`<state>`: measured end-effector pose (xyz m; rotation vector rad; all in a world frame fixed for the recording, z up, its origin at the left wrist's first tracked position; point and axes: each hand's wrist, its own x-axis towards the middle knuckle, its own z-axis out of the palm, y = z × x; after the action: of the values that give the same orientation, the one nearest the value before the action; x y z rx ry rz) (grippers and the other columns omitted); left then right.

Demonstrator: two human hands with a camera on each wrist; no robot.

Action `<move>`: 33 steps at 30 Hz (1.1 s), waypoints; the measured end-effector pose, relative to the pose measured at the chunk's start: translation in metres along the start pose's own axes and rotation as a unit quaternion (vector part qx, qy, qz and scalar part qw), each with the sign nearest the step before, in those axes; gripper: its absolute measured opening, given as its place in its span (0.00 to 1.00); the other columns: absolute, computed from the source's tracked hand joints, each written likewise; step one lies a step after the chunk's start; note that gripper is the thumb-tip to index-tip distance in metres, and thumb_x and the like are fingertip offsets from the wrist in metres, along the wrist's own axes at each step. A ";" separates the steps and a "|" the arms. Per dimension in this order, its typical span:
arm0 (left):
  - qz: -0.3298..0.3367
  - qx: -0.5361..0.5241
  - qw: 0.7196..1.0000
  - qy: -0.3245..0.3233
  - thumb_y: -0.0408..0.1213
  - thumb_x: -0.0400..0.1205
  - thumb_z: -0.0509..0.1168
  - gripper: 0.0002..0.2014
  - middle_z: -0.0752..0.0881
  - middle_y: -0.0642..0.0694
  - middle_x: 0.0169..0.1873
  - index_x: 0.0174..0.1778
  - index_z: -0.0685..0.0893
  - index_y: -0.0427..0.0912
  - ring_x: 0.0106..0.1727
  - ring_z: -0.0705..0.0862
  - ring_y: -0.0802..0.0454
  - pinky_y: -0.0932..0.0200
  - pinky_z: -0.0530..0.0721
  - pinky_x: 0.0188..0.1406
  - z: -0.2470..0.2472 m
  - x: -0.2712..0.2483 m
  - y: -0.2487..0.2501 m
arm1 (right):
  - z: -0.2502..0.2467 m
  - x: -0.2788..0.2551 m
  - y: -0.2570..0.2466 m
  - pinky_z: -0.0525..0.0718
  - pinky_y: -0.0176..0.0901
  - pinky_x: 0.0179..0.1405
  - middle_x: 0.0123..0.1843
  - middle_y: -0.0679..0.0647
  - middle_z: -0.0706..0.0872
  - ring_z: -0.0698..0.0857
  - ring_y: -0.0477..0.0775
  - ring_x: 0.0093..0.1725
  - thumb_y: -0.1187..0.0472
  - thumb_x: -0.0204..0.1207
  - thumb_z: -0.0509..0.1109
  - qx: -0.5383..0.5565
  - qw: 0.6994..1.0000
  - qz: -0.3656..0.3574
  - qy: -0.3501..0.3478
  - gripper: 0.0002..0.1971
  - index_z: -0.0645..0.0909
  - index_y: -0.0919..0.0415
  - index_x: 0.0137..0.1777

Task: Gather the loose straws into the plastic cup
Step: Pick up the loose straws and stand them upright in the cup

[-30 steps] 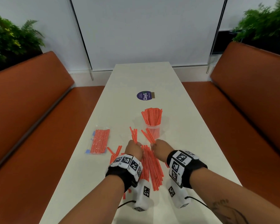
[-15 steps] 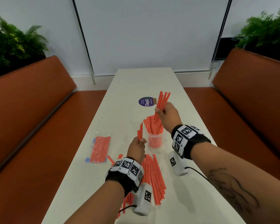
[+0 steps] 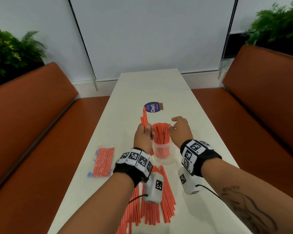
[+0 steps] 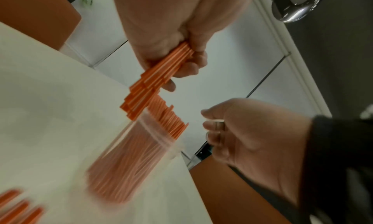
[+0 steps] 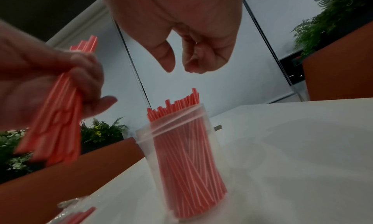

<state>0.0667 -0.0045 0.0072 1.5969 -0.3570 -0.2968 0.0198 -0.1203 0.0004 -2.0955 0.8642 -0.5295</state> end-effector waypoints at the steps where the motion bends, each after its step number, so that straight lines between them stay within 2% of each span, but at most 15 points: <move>1: 0.023 0.001 1.000 0.011 0.34 0.88 0.47 0.17 0.77 0.49 0.30 0.34 0.71 0.47 0.33 0.75 0.55 0.63 0.76 0.40 0.005 0.005 0.007 | -0.002 -0.001 0.004 0.80 0.48 0.59 0.69 0.60 0.74 0.82 0.57 0.51 0.66 0.81 0.61 0.005 1.000 -0.001 0.008 0.17 0.72 0.61 0.69; 3: 0.064 -0.010 0.997 0.033 0.35 0.89 0.46 0.17 0.83 0.48 0.39 0.34 0.71 0.50 0.41 0.79 0.53 0.62 0.75 0.47 0.016 0.014 0.017 | -0.005 -0.004 0.014 0.78 0.44 0.56 0.67 0.60 0.76 0.78 0.51 0.46 0.66 0.81 0.61 0.007 1.000 0.003 0.013 0.16 0.72 0.61 0.68; 5: 0.077 -0.030 0.995 0.057 0.36 0.89 0.47 0.17 0.84 0.43 0.49 0.36 0.74 0.51 0.51 0.78 0.49 0.59 0.71 0.57 0.028 0.023 0.021 | -0.006 -0.007 0.025 0.76 0.42 0.54 0.65 0.60 0.77 0.76 0.48 0.45 0.65 0.81 0.61 0.015 1.000 0.012 0.018 0.16 0.72 0.61 0.68; 8: 0.029 -0.021 0.995 0.091 0.40 0.89 0.48 0.16 0.83 0.38 0.61 0.50 0.81 0.41 0.62 0.78 0.44 0.55 0.70 0.64 0.040 0.032 0.010 | -0.008 -0.012 0.037 0.75 0.40 0.53 0.63 0.60 0.78 0.75 0.48 0.46 0.65 0.81 0.61 0.014 1.000 0.018 0.018 0.15 0.73 0.61 0.68; 9: 0.009 0.003 0.995 0.098 0.42 0.88 0.48 0.17 0.82 0.39 0.62 0.53 0.82 0.40 0.64 0.78 0.42 0.52 0.71 0.67 0.042 0.034 0.003 | -0.009 -0.013 0.040 0.75 0.40 0.52 0.62 0.60 0.78 0.76 0.48 0.46 0.64 0.81 0.61 0.013 1.000 0.019 0.017 0.15 0.73 0.61 0.68; 11: -0.022 0.114 0.988 0.100 0.44 0.87 0.50 0.18 0.78 0.40 0.66 0.54 0.83 0.41 0.68 0.75 0.41 0.47 0.70 0.73 0.045 0.036 -0.012 | -0.011 -0.014 0.045 0.76 0.41 0.55 0.62 0.60 0.78 0.76 0.48 0.47 0.64 0.81 0.62 0.013 0.999 0.026 0.014 0.15 0.73 0.61 0.67; 14: -0.032 0.274 0.959 0.067 0.44 0.82 0.60 0.16 0.64 0.47 0.76 0.64 0.79 0.46 0.78 0.62 0.44 0.44 0.60 0.78 0.049 0.031 -0.026 | -0.012 -0.014 0.051 0.76 0.41 0.55 0.63 0.59 0.78 0.75 0.47 0.48 0.64 0.80 0.63 0.011 0.999 0.038 0.007 0.16 0.72 0.60 0.68; 17: 0.005 0.320 0.947 0.027 0.36 0.75 0.69 0.29 0.58 0.49 0.79 0.73 0.70 0.52 0.80 0.58 0.45 0.45 0.58 0.78 0.047 0.025 -0.033 | -0.012 -0.012 0.051 0.76 0.41 0.57 0.64 0.59 0.77 0.78 0.51 0.52 0.64 0.80 0.63 0.001 0.999 0.038 0.001 0.17 0.72 0.60 0.68; 19: 0.037 0.342 0.939 0.005 0.33 0.72 0.73 0.39 0.56 0.47 0.80 0.77 0.64 0.52 0.80 0.57 0.44 0.46 0.60 0.78 0.041 0.024 -0.035 | -0.011 -0.009 0.047 0.77 0.43 0.61 0.66 0.58 0.77 0.81 0.54 0.59 0.65 0.80 0.64 -0.015 0.999 0.027 -0.008 0.18 0.72 0.59 0.69; 22: 0.086 0.350 0.933 -0.019 0.33 0.70 0.76 0.46 0.53 0.45 0.81 0.80 0.57 0.47 0.81 0.54 0.43 0.46 0.58 0.80 0.028 0.027 -0.036 | -0.007 -0.002 0.040 0.76 0.47 0.72 0.75 0.56 0.72 0.76 0.54 0.72 0.65 0.79 0.63 -0.066 0.996 -0.022 -0.052 0.24 0.67 0.57 0.75; 25: 0.124 0.377 0.917 -0.039 0.36 0.76 0.72 0.43 0.48 0.46 0.83 0.82 0.53 0.44 0.84 0.49 0.45 0.48 0.55 0.82 0.018 0.029 -0.039 | -0.001 0.006 0.032 0.62 0.47 0.81 0.85 0.53 0.54 0.58 0.53 0.84 0.66 0.81 0.60 -0.120 0.983 -0.070 -0.121 0.33 0.50 0.56 0.83; 27: 0.134 0.400 0.904 -0.074 0.38 0.81 0.66 0.36 0.47 0.46 0.84 0.82 0.55 0.43 0.85 0.47 0.46 0.49 0.53 0.83 0.015 0.029 -0.043 | 0.005 0.005 0.029 0.58 0.48 0.83 0.86 0.53 0.42 0.48 0.51 0.86 0.65 0.83 0.56 -0.139 0.971 -0.096 -0.170 0.35 0.41 0.58 0.84; 29: 0.140 0.439 0.877 -0.133 0.39 0.84 0.59 0.26 0.48 0.45 0.84 0.79 0.63 0.42 0.85 0.44 0.45 0.49 0.50 0.84 0.015 0.029 -0.046 | 0.013 -0.001 0.028 0.62 0.49 0.82 0.86 0.55 0.37 0.49 0.53 0.85 0.62 0.85 0.53 -0.148 0.961 -0.110 -0.207 0.34 0.37 0.61 0.83; 31: 0.142 0.465 0.853 -0.187 0.39 0.85 0.56 0.21 0.47 0.44 0.84 0.75 0.68 0.41 0.85 0.39 0.45 0.50 0.46 0.84 0.013 0.033 -0.044 | 0.017 -0.005 0.029 0.68 0.50 0.79 0.86 0.56 0.37 0.57 0.55 0.84 0.62 0.85 0.52 -0.155 0.960 -0.108 -0.206 0.34 0.36 0.61 0.83; 33: 0.145 0.443 0.859 -0.211 0.34 0.84 0.59 0.28 0.46 0.45 0.84 0.80 0.60 0.42 0.85 0.39 0.47 0.53 0.46 0.83 0.010 0.039 -0.039 | 0.017 -0.008 0.028 0.65 0.53 0.81 0.86 0.55 0.41 0.55 0.55 0.85 0.61 0.84 0.53 -0.159 0.965 -0.105 -0.183 0.33 0.39 0.60 0.84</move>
<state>0.0997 -0.0277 -0.0316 2.3352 -1.1967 -0.2597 0.0140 -0.1183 -0.0329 -2.4912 0.5399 -0.1009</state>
